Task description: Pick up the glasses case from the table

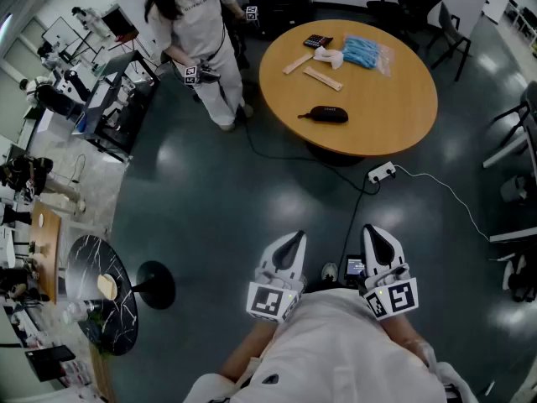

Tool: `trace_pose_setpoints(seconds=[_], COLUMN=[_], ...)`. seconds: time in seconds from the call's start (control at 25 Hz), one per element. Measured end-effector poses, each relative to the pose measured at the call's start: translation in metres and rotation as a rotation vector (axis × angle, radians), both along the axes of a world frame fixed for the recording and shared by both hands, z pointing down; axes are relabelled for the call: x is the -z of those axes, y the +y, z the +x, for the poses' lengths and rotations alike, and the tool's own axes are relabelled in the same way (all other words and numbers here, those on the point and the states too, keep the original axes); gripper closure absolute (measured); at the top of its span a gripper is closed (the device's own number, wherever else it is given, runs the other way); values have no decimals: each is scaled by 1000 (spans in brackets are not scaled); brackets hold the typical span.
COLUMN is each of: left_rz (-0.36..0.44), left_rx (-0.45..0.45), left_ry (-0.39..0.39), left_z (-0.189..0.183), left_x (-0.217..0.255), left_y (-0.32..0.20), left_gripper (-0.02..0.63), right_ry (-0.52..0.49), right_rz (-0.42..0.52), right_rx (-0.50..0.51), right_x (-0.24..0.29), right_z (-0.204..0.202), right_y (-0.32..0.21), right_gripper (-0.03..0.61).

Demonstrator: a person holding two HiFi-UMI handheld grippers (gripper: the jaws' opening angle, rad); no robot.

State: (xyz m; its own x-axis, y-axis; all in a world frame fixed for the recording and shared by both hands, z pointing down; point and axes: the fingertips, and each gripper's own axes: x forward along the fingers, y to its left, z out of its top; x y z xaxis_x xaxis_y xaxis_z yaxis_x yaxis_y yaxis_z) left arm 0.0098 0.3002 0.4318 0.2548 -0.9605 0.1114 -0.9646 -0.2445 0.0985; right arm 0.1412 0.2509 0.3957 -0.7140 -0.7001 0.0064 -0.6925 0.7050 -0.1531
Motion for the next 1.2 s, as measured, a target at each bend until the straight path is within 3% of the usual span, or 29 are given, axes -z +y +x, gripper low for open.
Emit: trace_pose_setpoints(seconds=[0.68, 0.8, 1.0, 1.2], left_rz=[-10, -23, -47, -89], left_rx=[-6, -5, 4, -44], left_ry=[37, 10, -33, -80], left_z=[13, 13, 0, -26], left_x=[-13, -23, -40, -63], left_y=[-21, -33, -80, -150], left_gripper=[607, 607, 607, 607], right_ry=[-54, -44, -36, -27], right_rz=[-23, -29, -37, -55], right_rx=[14, 47, 72, 30], right_x=[-3, -11, -23, -33], right_z=[21, 21, 14, 6], right_y=[-21, -31, -69, -118], right_gripper=[563, 563, 562, 563])
